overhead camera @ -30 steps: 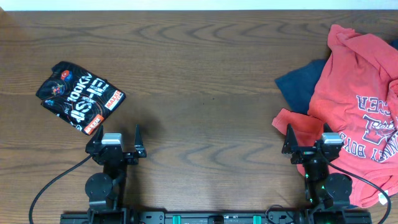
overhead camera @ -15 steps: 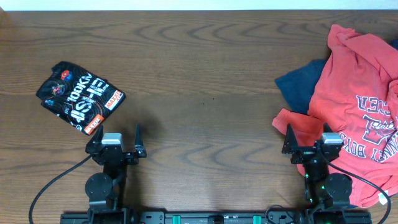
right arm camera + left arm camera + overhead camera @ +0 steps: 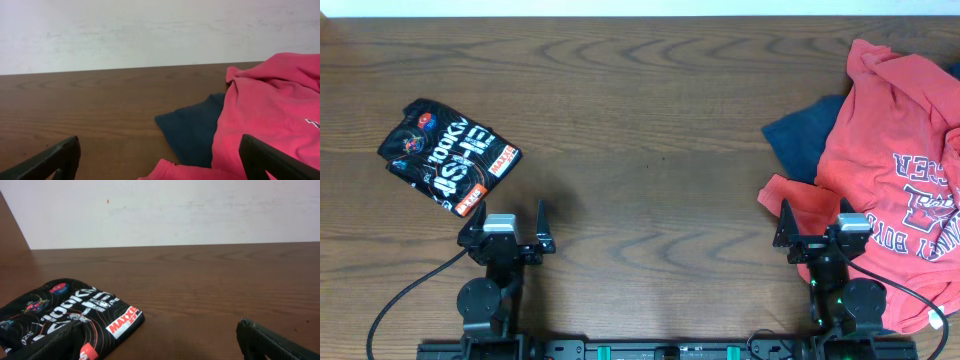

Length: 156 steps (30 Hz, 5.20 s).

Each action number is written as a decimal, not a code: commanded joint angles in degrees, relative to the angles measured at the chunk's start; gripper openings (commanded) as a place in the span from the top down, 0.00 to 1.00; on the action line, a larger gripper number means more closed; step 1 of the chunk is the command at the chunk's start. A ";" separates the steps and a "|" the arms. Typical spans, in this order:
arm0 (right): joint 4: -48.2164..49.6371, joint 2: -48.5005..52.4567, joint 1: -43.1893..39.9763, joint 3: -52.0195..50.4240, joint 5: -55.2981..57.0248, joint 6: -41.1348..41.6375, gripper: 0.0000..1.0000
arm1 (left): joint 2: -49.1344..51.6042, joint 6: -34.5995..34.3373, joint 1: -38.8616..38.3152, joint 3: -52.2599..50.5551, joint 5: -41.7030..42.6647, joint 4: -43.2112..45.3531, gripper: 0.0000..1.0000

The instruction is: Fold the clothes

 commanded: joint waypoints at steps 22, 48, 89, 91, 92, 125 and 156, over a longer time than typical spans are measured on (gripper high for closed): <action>-17.35 17.33 0.09 18.86 4.31 1.90 0.01 | 18.93 -14.05 0.11 24.46 3.45 -25.03 0.02; -31.10 82.82 0.11 42.88 4.87 1.92 0.19 | 48.83 -14.08 0.11 39.47 3.65 -37.73 0.02; -27.30 81.70 34.01 58.75 -26.14 -6.45 0.95 | 48.83 -14.08 0.11 39.47 3.65 -37.29 0.02; -21.66 85.77 37.11 58.75 -25.07 -5.42 0.96 | 48.83 -14.10 0.11 39.47 3.65 -37.29 0.02; -18.95 87.62 38.34 58.75 -25.09 -5.29 0.97 | 48.83 -14.08 0.11 39.47 3.65 -37.29 0.02; -39.63 78.88 13.09 60.26 7.28 13.49 0.01 | 71.78 -31.91 -9.99 39.26 22.10 -29.46 0.02; -48.15 78.71 2.29 60.26 9.88 13.86 0.01 | 86.99 -23.67 10.01 69.83 17.57 -26.10 0.02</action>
